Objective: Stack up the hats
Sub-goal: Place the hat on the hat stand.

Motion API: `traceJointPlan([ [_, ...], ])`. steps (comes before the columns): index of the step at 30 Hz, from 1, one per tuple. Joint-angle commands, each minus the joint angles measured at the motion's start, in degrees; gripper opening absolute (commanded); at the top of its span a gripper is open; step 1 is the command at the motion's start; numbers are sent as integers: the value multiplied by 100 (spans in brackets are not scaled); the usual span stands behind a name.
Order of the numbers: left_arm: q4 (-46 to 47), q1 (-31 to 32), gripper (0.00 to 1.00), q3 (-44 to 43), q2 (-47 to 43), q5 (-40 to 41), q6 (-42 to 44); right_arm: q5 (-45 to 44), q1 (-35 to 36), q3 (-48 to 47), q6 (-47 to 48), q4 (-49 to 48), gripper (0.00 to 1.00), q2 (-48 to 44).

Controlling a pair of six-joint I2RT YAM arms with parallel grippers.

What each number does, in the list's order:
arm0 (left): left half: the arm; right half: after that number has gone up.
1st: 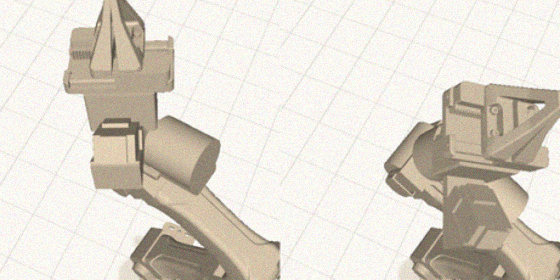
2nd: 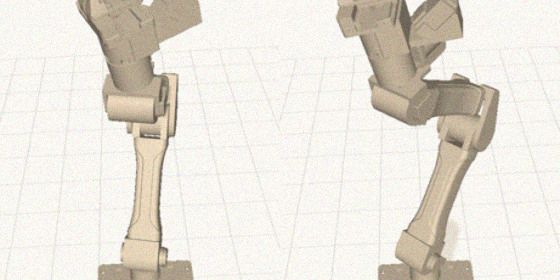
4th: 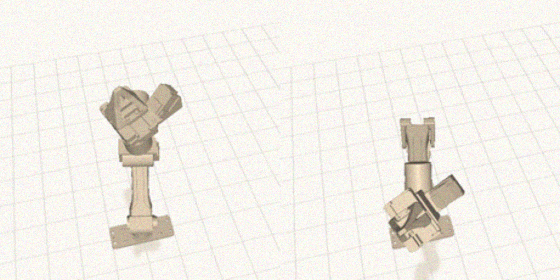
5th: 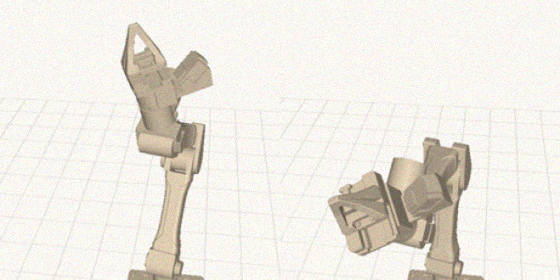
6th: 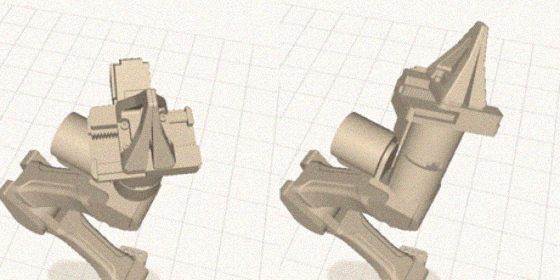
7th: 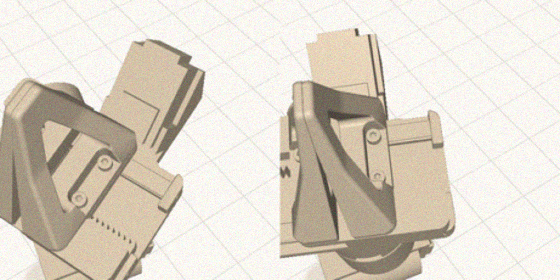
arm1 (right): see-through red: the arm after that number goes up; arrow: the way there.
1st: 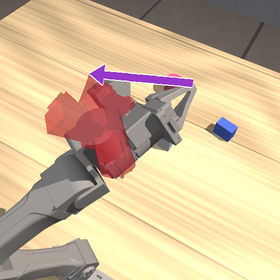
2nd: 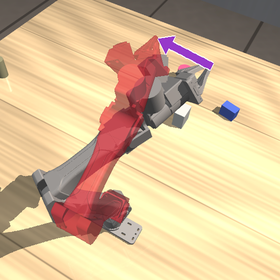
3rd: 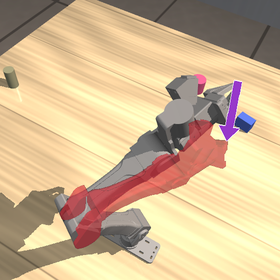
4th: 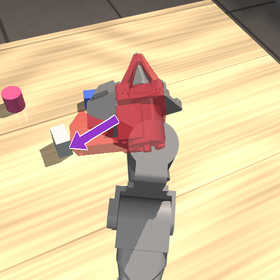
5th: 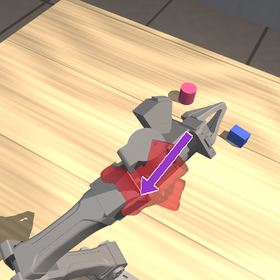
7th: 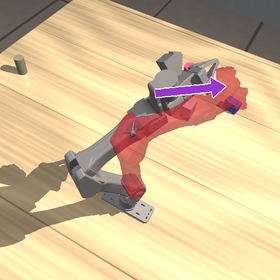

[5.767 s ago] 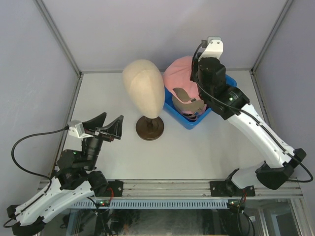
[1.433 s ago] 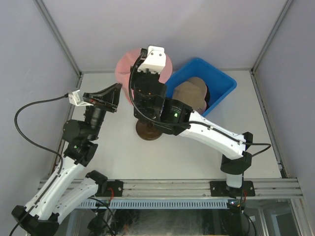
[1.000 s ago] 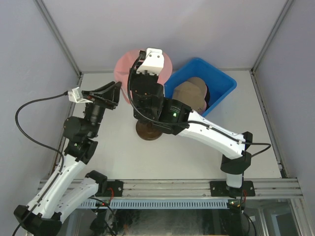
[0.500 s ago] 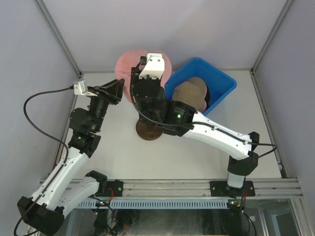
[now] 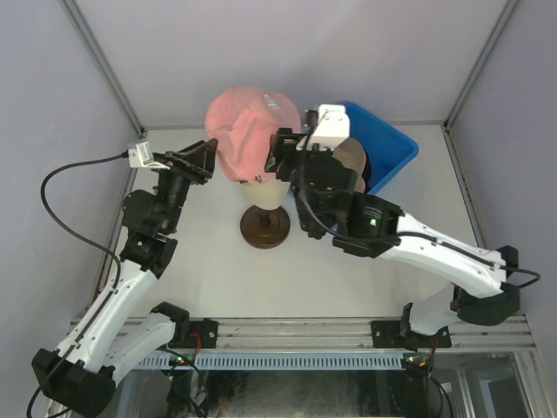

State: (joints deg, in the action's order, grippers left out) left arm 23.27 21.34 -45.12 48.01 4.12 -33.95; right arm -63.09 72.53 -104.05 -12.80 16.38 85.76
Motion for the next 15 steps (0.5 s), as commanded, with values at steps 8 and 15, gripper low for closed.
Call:
traceJointPlan([
  [8,26,-69,51,-414,169,-45,-52,969,-779,1198,-858,-577,56,-1321],
  [15,-57,-101,51,-525,337,-64,-19,3399,-2554,2448,-2226,-929,56,-2026],
])
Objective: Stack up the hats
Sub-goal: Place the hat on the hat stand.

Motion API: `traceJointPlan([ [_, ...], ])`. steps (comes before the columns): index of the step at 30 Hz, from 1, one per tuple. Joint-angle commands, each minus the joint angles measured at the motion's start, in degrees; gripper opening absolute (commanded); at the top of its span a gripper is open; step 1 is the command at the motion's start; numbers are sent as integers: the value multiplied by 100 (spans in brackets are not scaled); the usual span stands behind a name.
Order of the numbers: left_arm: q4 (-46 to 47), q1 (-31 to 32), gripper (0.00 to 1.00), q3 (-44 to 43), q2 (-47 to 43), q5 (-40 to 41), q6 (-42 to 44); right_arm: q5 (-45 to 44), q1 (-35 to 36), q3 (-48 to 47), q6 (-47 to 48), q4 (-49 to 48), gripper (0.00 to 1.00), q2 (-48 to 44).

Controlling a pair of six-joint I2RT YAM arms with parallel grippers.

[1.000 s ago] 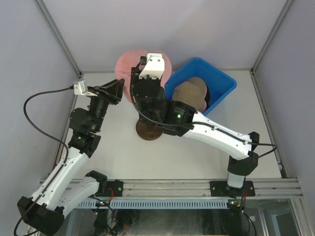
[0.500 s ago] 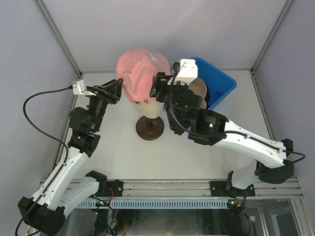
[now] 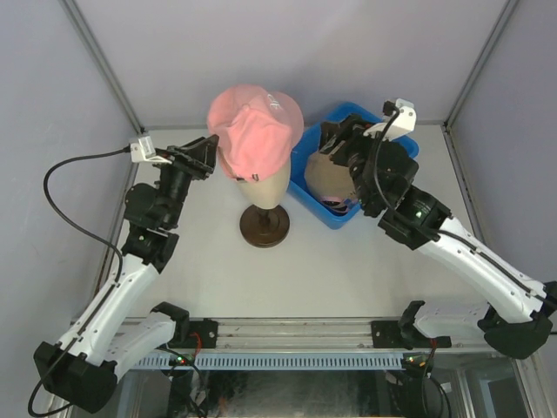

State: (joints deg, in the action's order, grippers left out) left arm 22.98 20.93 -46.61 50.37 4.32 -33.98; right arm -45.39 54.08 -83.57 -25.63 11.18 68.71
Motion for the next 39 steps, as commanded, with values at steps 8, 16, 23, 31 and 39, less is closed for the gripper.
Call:
traceJointPlan([
  [8,-74,-114,51,-397,188,-98,-21,3584,-1985,930,-1705,-1198,56,-76],
  [16,-144,-193,52,-376,188,-162,-21,5013,-2690,1099,-2022,-2144,56,702],
  [23,-180,-263,52,-306,103,-173,-21,5756,-2974,1106,-2022,-2890,56,1300],
  [31,-180,-284,52,-298,88,-223,-62,6375,-3121,1150,-2022,-3519,56,1705],
  [39,-136,-292,52,-187,71,-254,-139,6979,-3196,1269,-2022,-4362,56,2055],
])
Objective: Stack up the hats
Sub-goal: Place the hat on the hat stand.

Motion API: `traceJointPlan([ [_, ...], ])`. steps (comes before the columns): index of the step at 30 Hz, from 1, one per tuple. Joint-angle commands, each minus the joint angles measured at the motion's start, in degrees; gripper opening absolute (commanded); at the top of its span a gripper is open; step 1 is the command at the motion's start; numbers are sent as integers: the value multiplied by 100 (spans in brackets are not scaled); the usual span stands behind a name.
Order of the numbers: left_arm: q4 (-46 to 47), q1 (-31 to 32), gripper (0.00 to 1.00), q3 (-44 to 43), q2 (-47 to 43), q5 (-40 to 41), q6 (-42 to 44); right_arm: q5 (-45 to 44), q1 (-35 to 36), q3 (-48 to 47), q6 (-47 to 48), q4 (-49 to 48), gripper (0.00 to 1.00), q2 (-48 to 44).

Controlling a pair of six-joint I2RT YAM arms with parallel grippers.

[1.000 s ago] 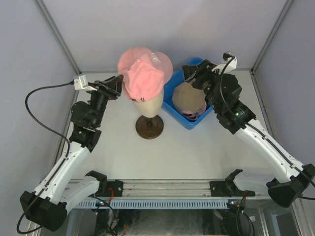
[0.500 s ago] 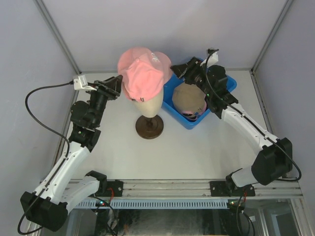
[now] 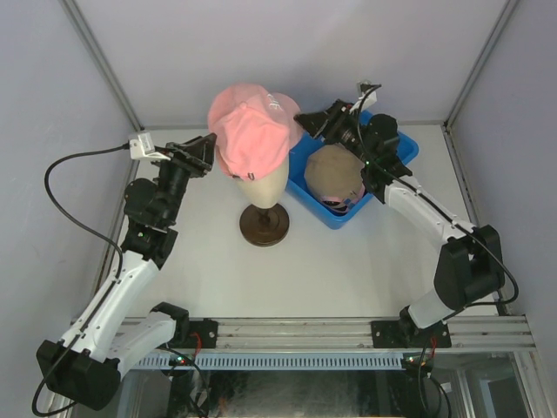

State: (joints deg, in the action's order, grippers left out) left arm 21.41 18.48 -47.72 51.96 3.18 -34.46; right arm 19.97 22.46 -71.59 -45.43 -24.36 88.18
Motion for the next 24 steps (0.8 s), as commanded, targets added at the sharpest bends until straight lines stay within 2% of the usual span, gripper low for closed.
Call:
traceJointPlan([
  [1,28,-46,52,-60,-90,-147,-96,501,-32,83,-42,-903,56,138],
  [8,39,-46,51,75,-199,-87,-131,702,-66,528,-42,-1532,56,174],
  [19,135,-48,51,218,-222,-61,-228,642,-239,1118,-42,-1777,56,-221],
  [24,135,-51,51,216,-138,-133,-230,744,-277,1295,-42,-2537,56,11],
])
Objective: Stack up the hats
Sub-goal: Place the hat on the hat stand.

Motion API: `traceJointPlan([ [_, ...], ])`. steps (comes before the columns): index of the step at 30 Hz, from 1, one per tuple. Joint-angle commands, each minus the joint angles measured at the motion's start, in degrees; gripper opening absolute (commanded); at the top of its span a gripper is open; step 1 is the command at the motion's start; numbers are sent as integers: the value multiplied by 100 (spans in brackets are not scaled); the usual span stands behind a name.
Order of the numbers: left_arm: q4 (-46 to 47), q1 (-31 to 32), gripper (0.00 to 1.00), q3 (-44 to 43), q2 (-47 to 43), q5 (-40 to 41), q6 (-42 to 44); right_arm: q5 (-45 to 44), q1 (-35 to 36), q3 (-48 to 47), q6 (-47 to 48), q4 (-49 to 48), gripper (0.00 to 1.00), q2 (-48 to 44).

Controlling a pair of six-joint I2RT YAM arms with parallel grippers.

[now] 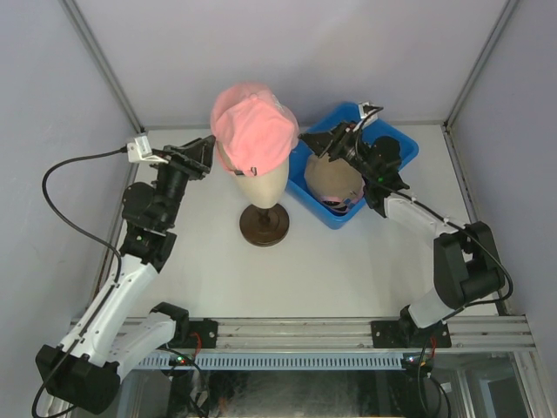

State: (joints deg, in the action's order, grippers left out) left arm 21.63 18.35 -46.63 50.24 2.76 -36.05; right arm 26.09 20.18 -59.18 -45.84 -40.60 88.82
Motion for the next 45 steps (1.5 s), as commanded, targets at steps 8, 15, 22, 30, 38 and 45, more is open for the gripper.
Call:
traceJointPlan([
  [8,114,-34,51,102,99,-131,-65,235,-1,50,0,-1633,56,253],
  [15,68,-34,50,90,138,-153,-53,245,68,47,0,-1702,56,384],
  [22,4,-33,47,67,106,-171,1,172,58,138,0,-1428,56,223],
  [30,-18,-34,47,152,44,-110,11,-171,62,284,0,39,56,-604],
  [38,-86,-34,54,263,-163,54,11,-965,231,264,0,1920,56,-1815],
  [45,-197,-38,59,323,-313,177,-35,-3115,801,47,901,3943,0,-2581],
])
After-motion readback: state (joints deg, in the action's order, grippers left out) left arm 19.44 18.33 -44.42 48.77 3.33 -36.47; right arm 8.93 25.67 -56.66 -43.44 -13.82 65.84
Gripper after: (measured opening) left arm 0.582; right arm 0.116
